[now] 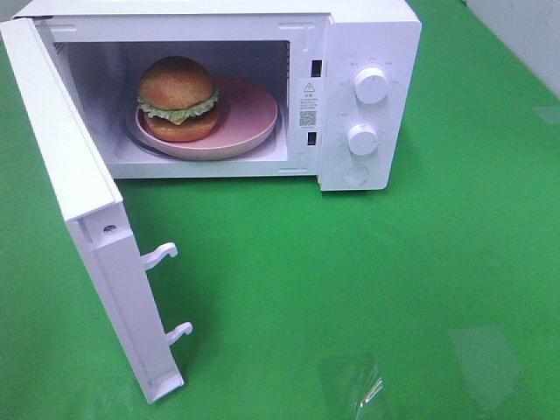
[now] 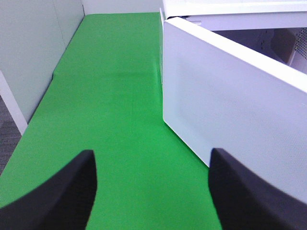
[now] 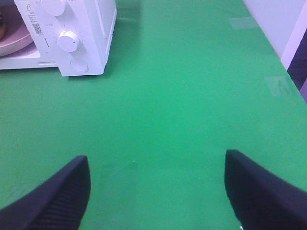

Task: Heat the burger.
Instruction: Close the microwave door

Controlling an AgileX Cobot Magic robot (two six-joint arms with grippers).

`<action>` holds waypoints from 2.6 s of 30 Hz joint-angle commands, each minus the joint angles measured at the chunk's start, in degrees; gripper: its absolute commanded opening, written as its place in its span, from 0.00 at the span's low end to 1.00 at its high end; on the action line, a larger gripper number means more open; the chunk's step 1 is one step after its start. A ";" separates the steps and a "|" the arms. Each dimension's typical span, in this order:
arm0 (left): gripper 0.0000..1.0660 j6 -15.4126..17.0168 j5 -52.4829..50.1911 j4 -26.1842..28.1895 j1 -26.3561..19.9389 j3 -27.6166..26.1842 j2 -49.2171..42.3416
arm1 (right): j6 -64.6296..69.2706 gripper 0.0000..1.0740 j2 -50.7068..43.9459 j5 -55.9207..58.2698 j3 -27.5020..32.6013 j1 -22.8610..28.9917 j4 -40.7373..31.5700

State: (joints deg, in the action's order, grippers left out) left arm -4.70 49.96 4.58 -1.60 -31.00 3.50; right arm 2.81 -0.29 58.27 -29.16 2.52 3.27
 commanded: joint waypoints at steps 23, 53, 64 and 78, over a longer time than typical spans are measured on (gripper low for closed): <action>0.00 0.11 -52.77 3.15 -0.23 12.83 28.02 | 0.34 0.71 -1.38 -0.86 0.11 -0.52 0.23; 0.00 21.08 -103.59 -28.59 -0.23 18.74 71.91 | 0.34 0.71 -1.38 -0.86 0.11 -0.52 0.23; 0.00 22.17 -103.88 -31.86 8.14 13.87 79.87 | 0.34 0.71 -1.38 -0.86 0.11 -0.52 0.23; 0.00 21.77 -103.53 -27.22 15.76 7.79 87.03 | 0.34 0.71 -1.38 -0.86 0.11 -0.52 0.23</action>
State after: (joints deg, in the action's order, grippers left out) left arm 17.13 -53.11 -23.49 13.81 -22.80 90.58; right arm 2.81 -0.29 58.27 -29.16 2.52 3.27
